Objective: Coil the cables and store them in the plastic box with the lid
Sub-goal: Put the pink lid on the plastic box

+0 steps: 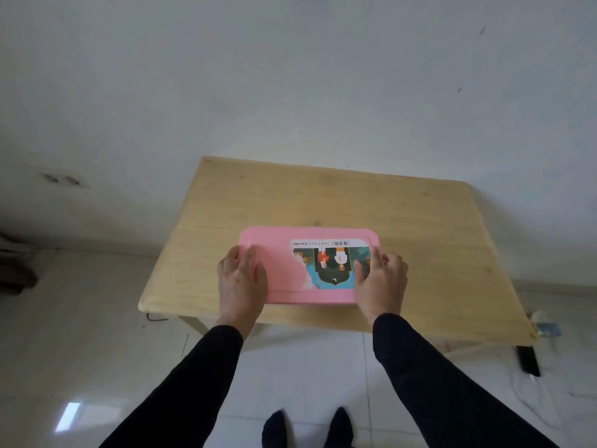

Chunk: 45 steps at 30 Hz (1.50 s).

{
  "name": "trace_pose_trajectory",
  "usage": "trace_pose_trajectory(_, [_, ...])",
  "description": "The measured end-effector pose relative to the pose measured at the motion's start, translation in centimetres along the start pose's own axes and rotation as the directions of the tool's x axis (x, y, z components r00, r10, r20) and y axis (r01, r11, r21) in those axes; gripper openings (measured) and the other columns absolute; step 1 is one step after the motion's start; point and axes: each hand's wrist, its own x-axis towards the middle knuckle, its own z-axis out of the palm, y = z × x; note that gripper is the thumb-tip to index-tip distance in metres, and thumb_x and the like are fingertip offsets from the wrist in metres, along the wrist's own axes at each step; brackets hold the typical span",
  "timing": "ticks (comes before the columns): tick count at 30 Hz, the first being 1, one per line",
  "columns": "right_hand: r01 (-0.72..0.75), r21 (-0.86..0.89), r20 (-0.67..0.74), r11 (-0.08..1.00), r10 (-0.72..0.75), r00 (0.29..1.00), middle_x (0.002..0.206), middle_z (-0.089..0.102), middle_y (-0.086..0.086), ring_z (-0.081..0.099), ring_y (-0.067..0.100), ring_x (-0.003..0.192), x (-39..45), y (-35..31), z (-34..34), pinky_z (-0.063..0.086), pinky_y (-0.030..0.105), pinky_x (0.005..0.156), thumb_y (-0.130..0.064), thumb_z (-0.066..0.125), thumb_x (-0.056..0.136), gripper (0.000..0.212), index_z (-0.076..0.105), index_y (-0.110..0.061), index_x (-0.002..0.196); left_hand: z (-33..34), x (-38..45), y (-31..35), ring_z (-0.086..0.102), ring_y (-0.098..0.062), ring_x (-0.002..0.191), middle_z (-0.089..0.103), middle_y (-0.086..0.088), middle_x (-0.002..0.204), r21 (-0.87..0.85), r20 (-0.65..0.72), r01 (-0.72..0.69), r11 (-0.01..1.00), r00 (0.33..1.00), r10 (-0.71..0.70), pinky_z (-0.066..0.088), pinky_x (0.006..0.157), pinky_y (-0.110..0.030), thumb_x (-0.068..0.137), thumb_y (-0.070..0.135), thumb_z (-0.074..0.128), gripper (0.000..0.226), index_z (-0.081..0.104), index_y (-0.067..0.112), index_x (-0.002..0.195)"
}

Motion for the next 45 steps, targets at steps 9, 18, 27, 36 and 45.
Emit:
trace_pose_trajectory(9, [0.028,0.063,0.003,0.998,-0.028,1.0,0.106,0.051,0.028,0.046,0.042,0.099,0.5,0.7,0.4,0.047,0.045,0.083,-0.02,0.066,0.082,0.038,0.059,0.001,0.114,0.2,0.7,-0.3,0.045,-0.044,0.11,0.05,-0.027,0.128,-0.016,0.0,-0.072,0.997,0.997,0.072,0.039,0.095,-0.045,0.087,0.007,0.055,0.035,0.056,0.0,0.122])
trace_pose_trajectory(18, [0.006,0.084,0.006,0.996,-0.007,1.0,0.111,0.049,0.029,0.044,0.043,0.104,0.7,0.9,0.4,0.045,0.046,0.089,-0.02,0.063,0.084,0.04,0.058,0.001,0.117,0.7,1.7,0.0,0.042,-0.044,0.114,0.048,-0.025,0.132,-0.031,0.014,-0.063,0.998,0.998,0.064,0.034,0.098,-0.042,0.089,0.007,0.051,0.036,0.055,0.0,0.124])
trace_pose_trajectory(27, [0.026,0.106,0.024,0.994,-0.029,0.999,0.114,0.05,0.027,0.044,0.042,0.104,1.1,1.3,1.1,0.046,0.046,0.088,-0.017,0.063,0.085,0.04,0.056,0.001,0.12,1.2,1.4,-0.6,0.049,-0.039,0.114,0.047,-0.019,0.137,-0.109,0.015,-0.048,0.993,0.999,0.05,0.037,0.096,-0.037,0.095,0.012,0.044,0.037,0.051,0.007,0.131])
trace_pose_trajectory(36, [-0.141,0.401,0.145,0.905,0.089,0.985,0.107,0.057,0.01,0.048,0.012,0.093,-1.0,2.2,0.2,0.031,0.013,0.084,-0.019,0.053,0.091,0.048,0.043,-0.028,0.137,1.1,-0.3,-1.7,0.032,-0.018,0.137,0.036,-0.008,0.149,-0.35,0.043,0.055,0.935,0.998,-0.043,0.016,0.104,-0.009,0.098,0.013,0.036,0.044,0.034,0.011,0.142])
trace_pose_trajectory(45, [-0.226,0.494,0.108,0.839,0.199,0.974,0.105,0.061,0.011,0.056,0.026,0.099,-0.1,0.8,0.9,0.036,0.021,0.089,-0.014,0.049,0.093,0.042,0.048,-0.022,0.134,1.7,1.9,-0.6,0.041,-0.017,0.131,0.045,-0.003,0.144,-0.457,0.022,0.171,0.873,0.983,-0.181,0.027,0.105,-0.019,0.097,0.01,0.032,0.044,0.04,0.014,0.14])
